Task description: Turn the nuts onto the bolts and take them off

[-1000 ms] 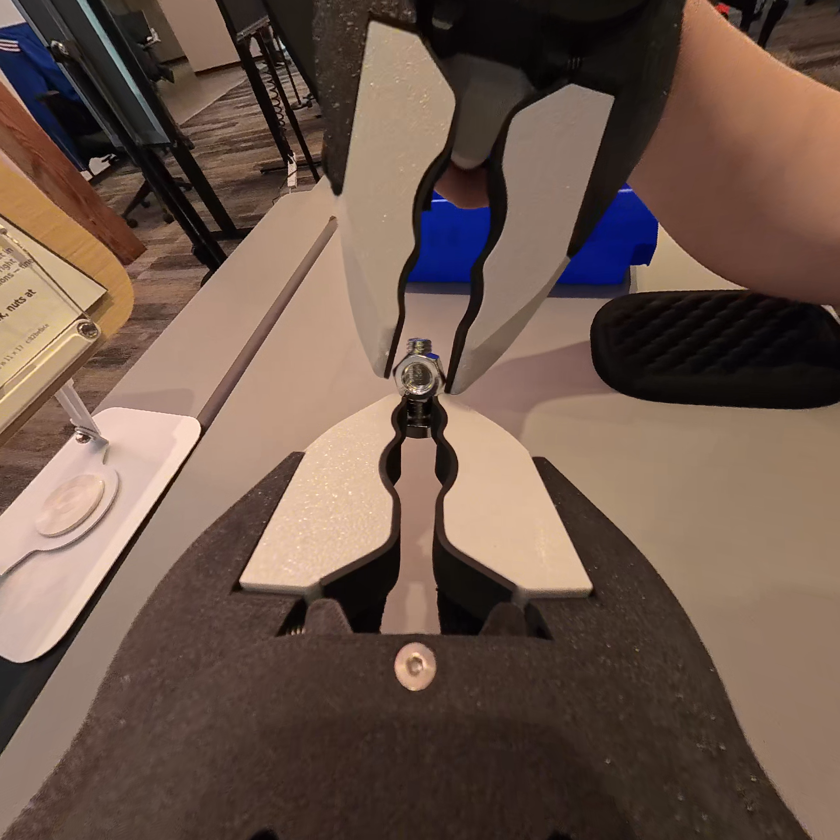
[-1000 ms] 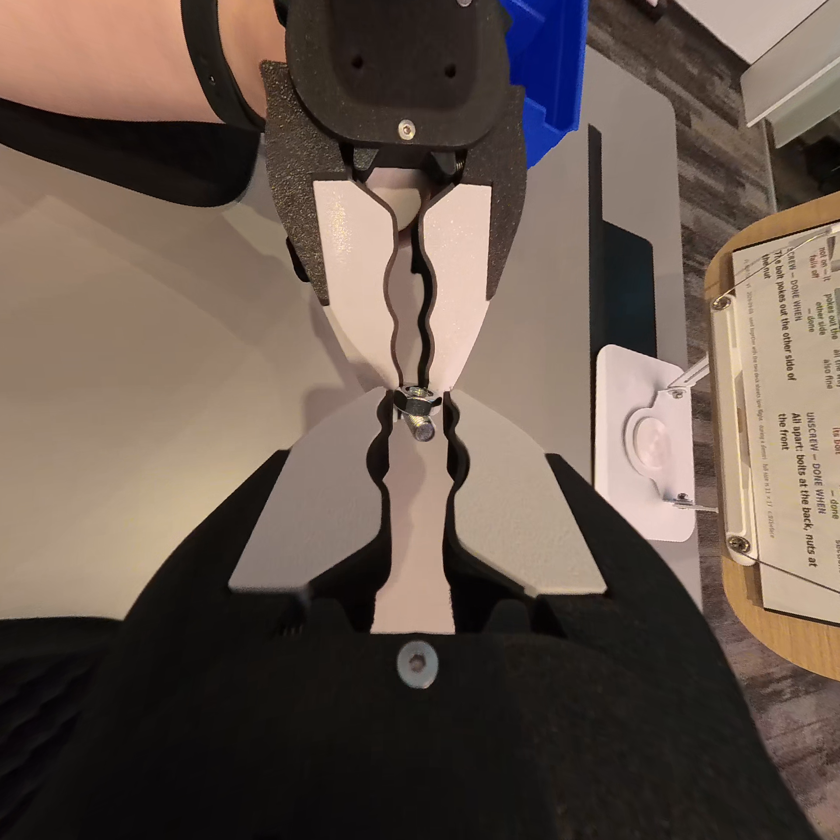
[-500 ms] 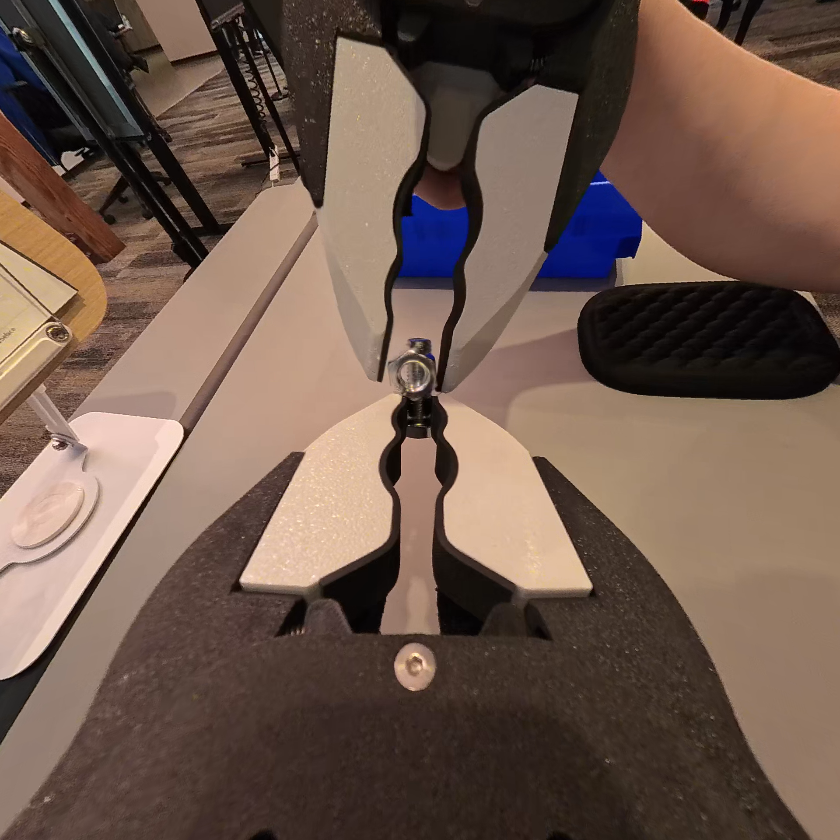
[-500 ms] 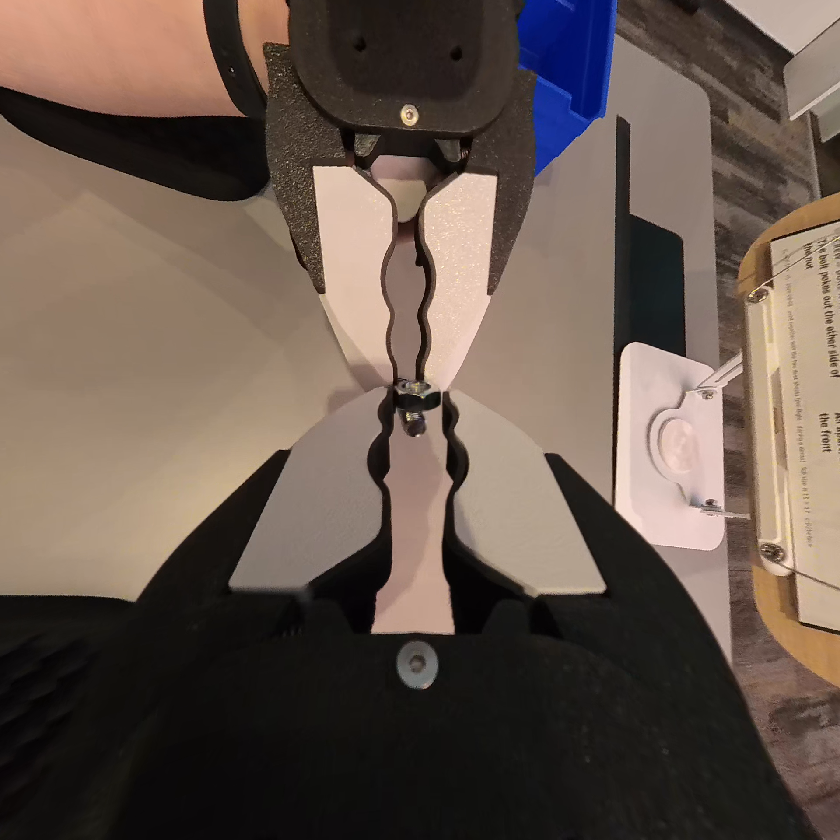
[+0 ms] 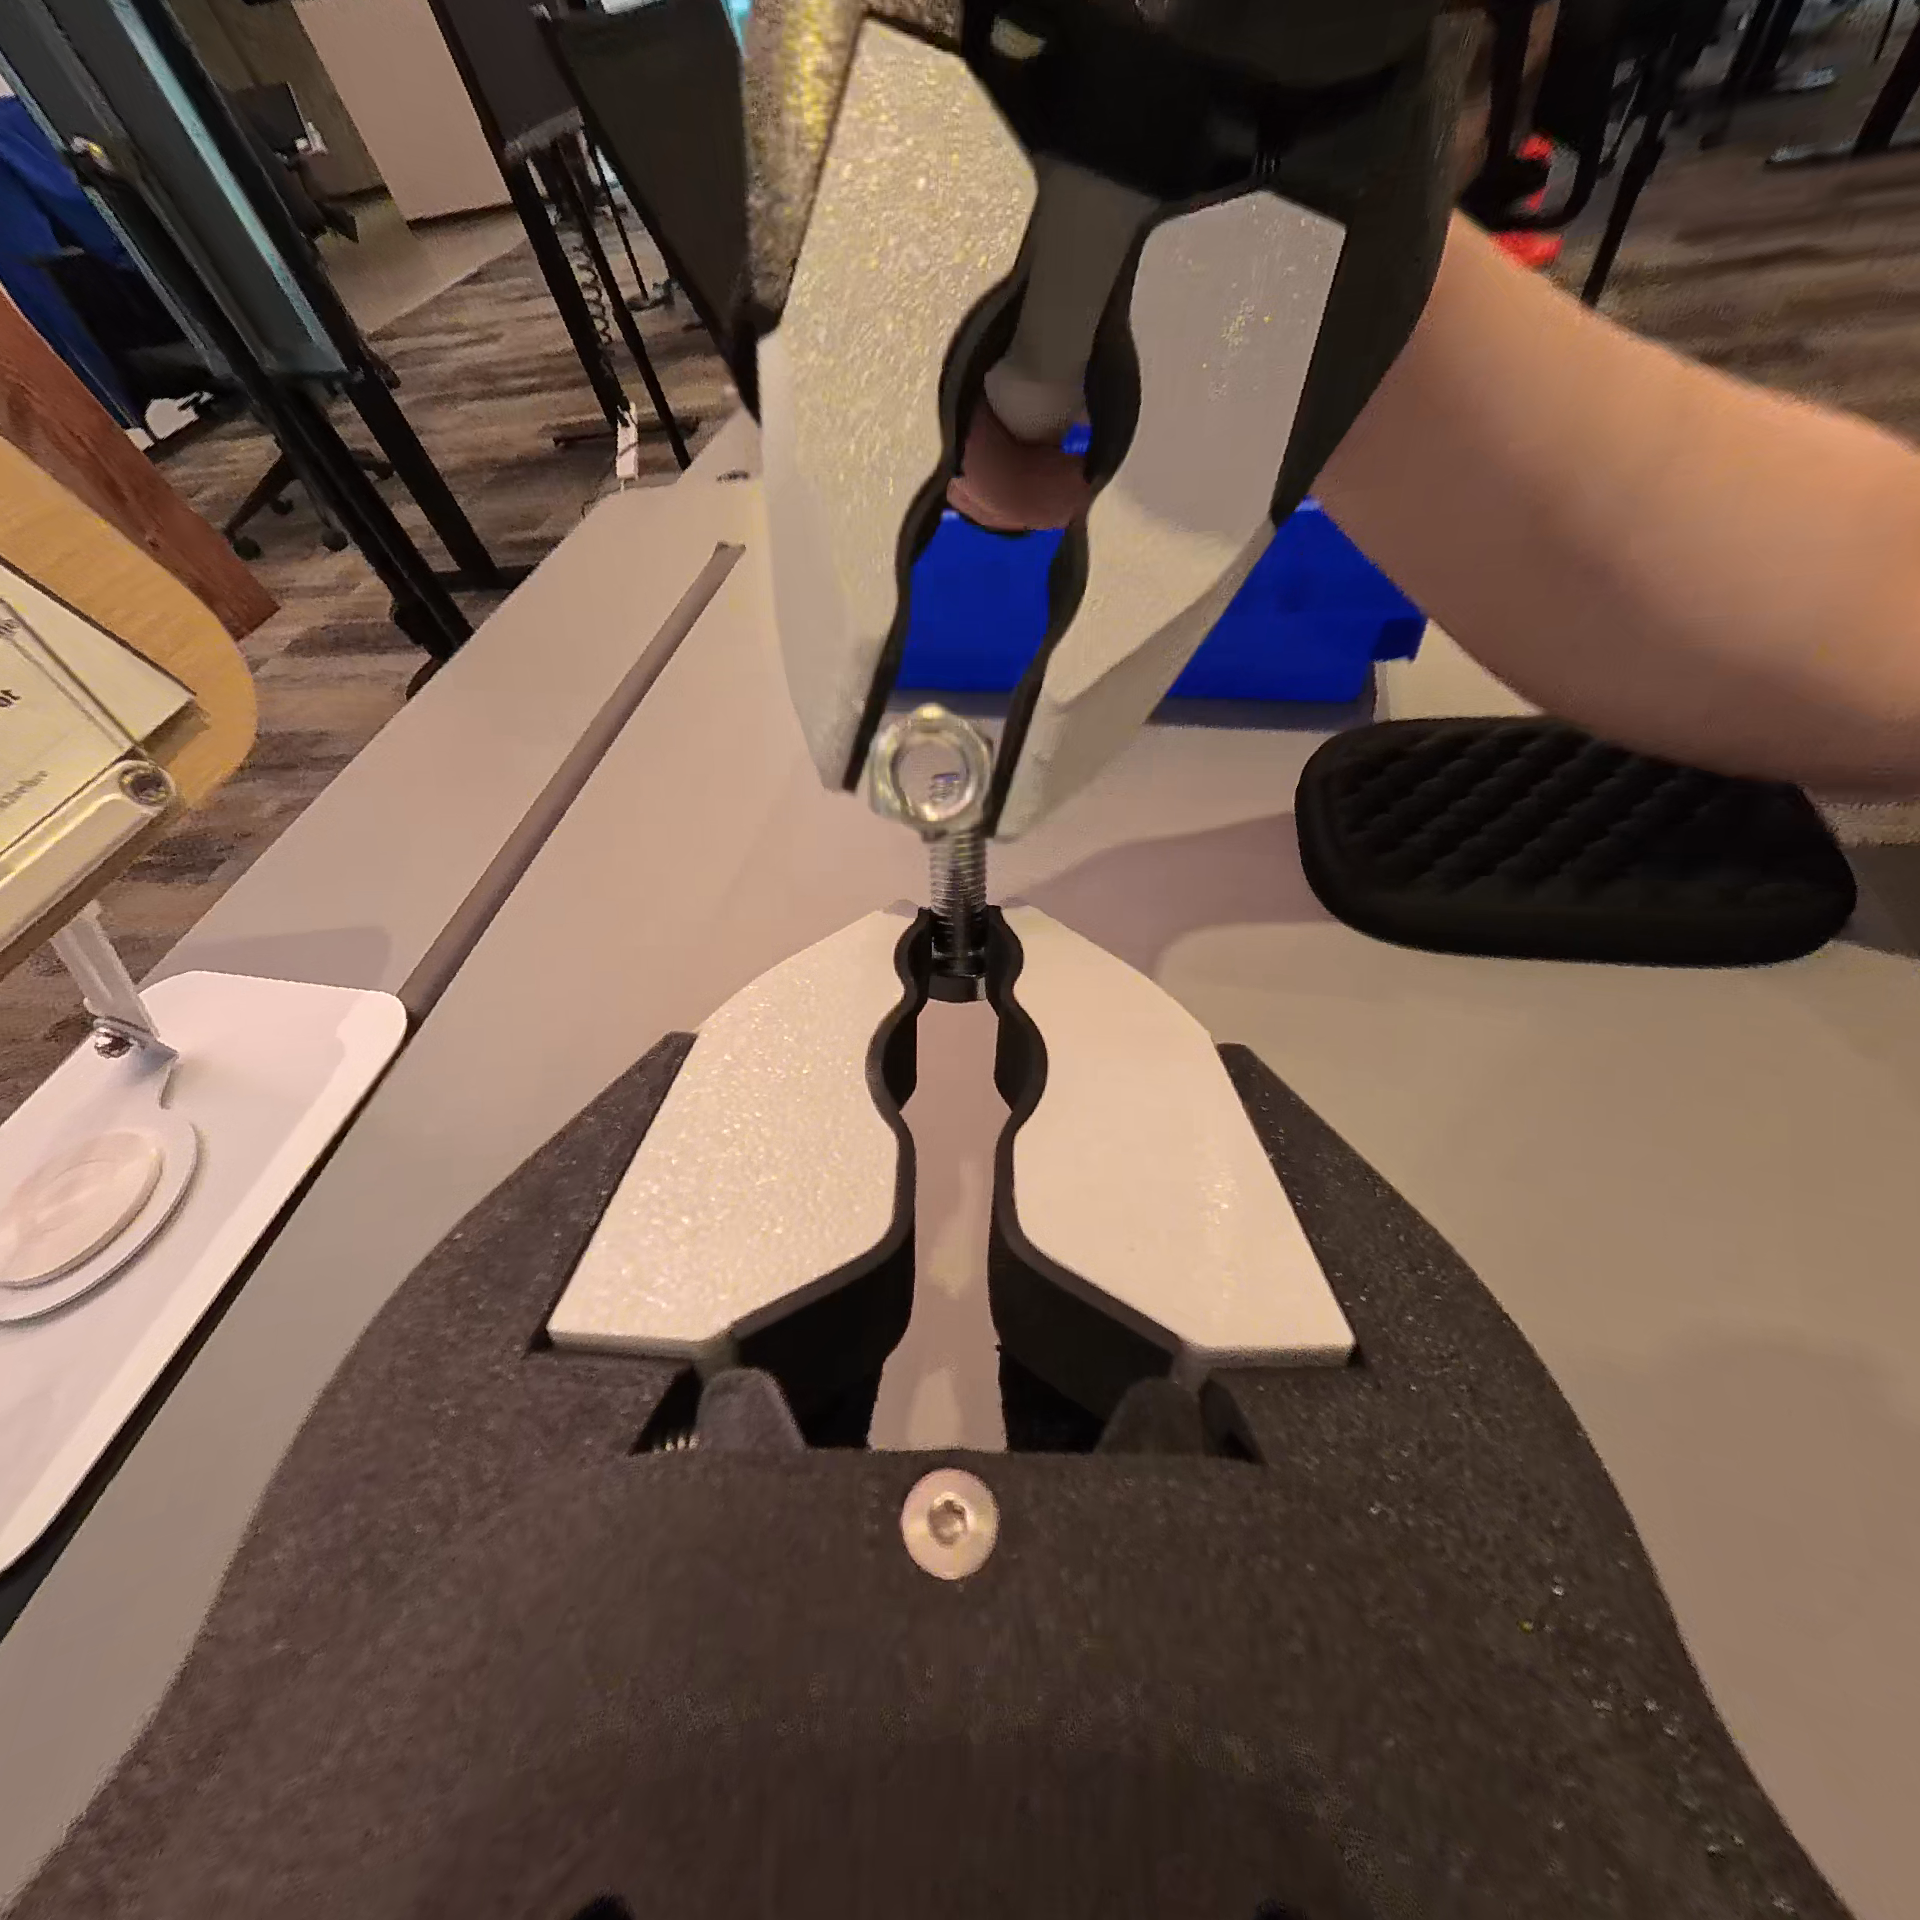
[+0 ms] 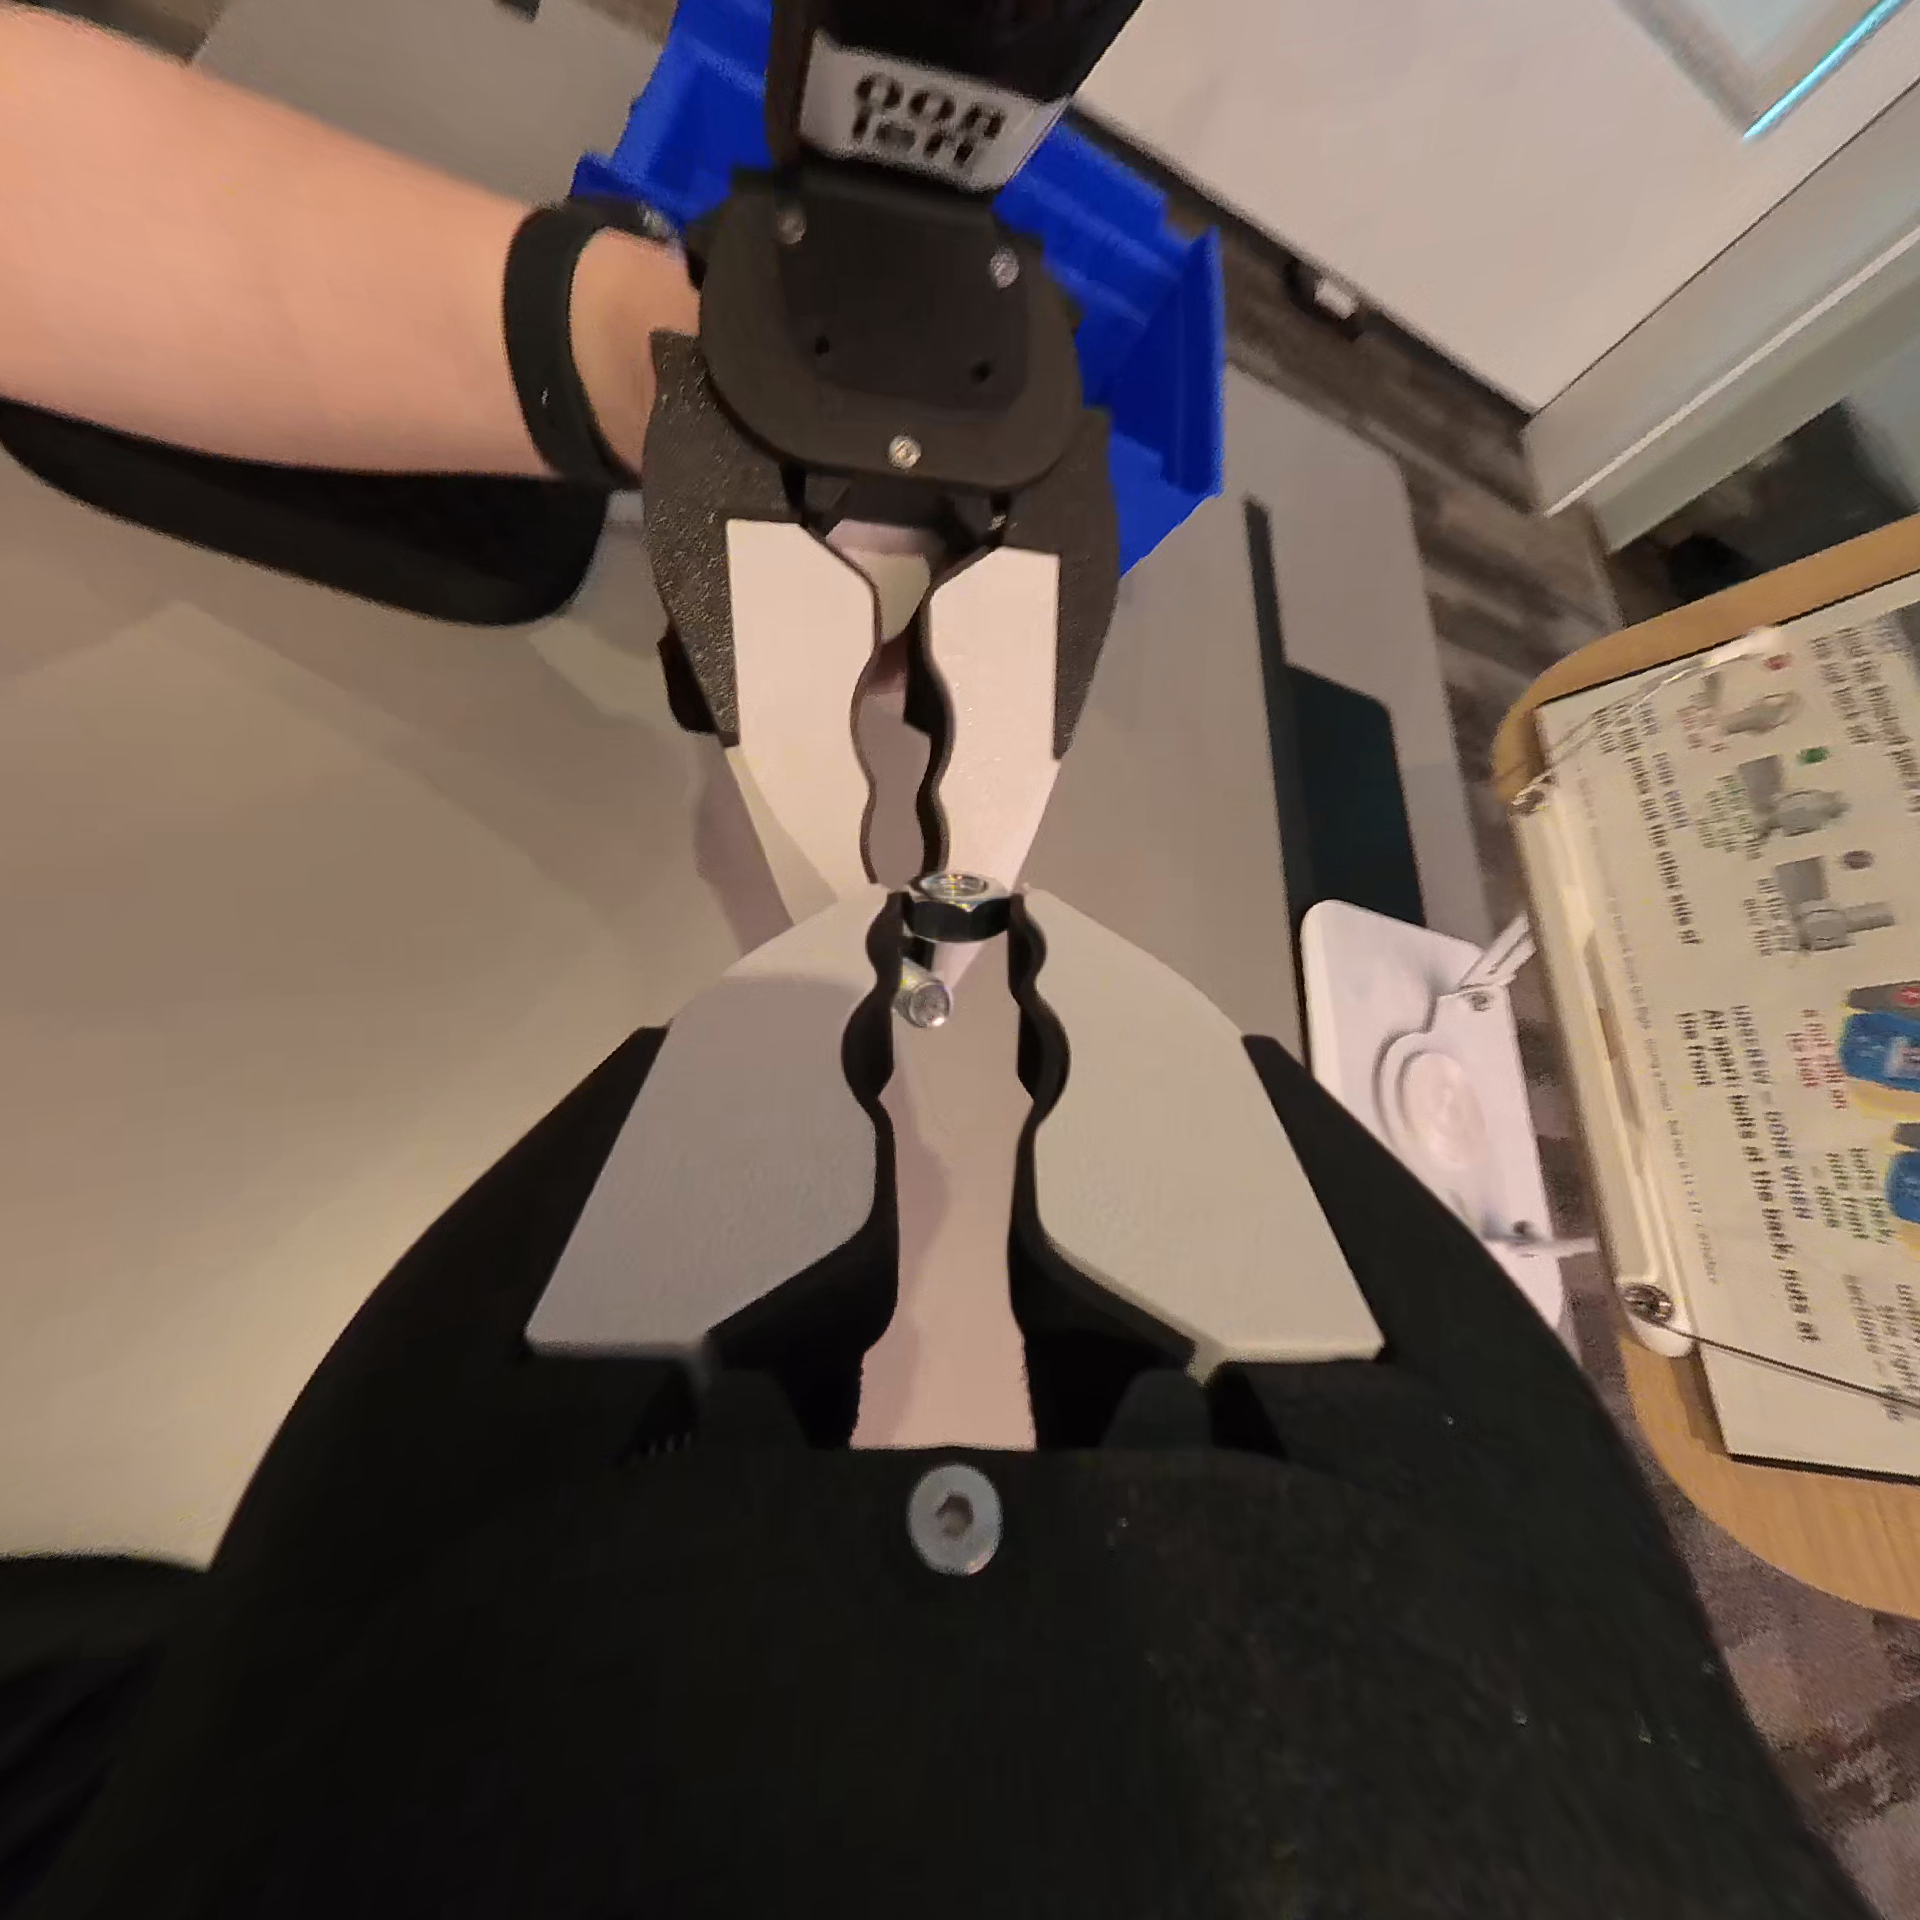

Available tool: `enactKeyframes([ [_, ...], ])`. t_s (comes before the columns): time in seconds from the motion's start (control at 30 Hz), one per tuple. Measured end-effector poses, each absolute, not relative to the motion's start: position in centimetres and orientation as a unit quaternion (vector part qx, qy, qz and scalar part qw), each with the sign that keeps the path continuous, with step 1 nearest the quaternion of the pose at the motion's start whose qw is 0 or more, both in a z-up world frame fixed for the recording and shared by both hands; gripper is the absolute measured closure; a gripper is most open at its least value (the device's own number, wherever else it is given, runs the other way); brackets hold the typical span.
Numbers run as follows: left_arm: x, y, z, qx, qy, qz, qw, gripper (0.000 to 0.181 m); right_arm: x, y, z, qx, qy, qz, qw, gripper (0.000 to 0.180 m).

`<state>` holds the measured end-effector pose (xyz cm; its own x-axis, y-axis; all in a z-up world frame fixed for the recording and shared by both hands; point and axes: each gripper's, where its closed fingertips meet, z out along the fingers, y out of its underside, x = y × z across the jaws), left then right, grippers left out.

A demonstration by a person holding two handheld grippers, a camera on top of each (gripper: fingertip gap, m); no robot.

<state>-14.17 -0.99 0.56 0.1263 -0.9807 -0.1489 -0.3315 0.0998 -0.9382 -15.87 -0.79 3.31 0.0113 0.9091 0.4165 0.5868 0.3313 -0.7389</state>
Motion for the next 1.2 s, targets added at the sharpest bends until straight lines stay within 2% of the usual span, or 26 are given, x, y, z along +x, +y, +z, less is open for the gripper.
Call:
enactKeyframes([
  [0.23,-14.9,-0.3,4.1,-0.545,0.488,-0.418,0.539,0.172,-15.9,-0.5,8.0,-0.500,-0.565,0.275,0.596,0.161],
  [0.4,-15.4,0.1,5.7,-0.522,0.443,-0.448,0.575,0.171,-16.0,-0.9,10.4,-0.478,-0.503,0.348,0.630,0.161],
  [0.53,-15.4,-0.1,6.2,-0.510,0.442,-0.445,0.588,0.171,-16.1,-0.8,10.6,-0.475,-0.478,0.397,0.623,0.161],
  [1.2,-15.0,-1.6,7.1,-0.483,0.458,-0.456,0.591,0.171,-16.6,-1.7,9.4,-0.469,-0.493,0.442,0.584,0.162],
])
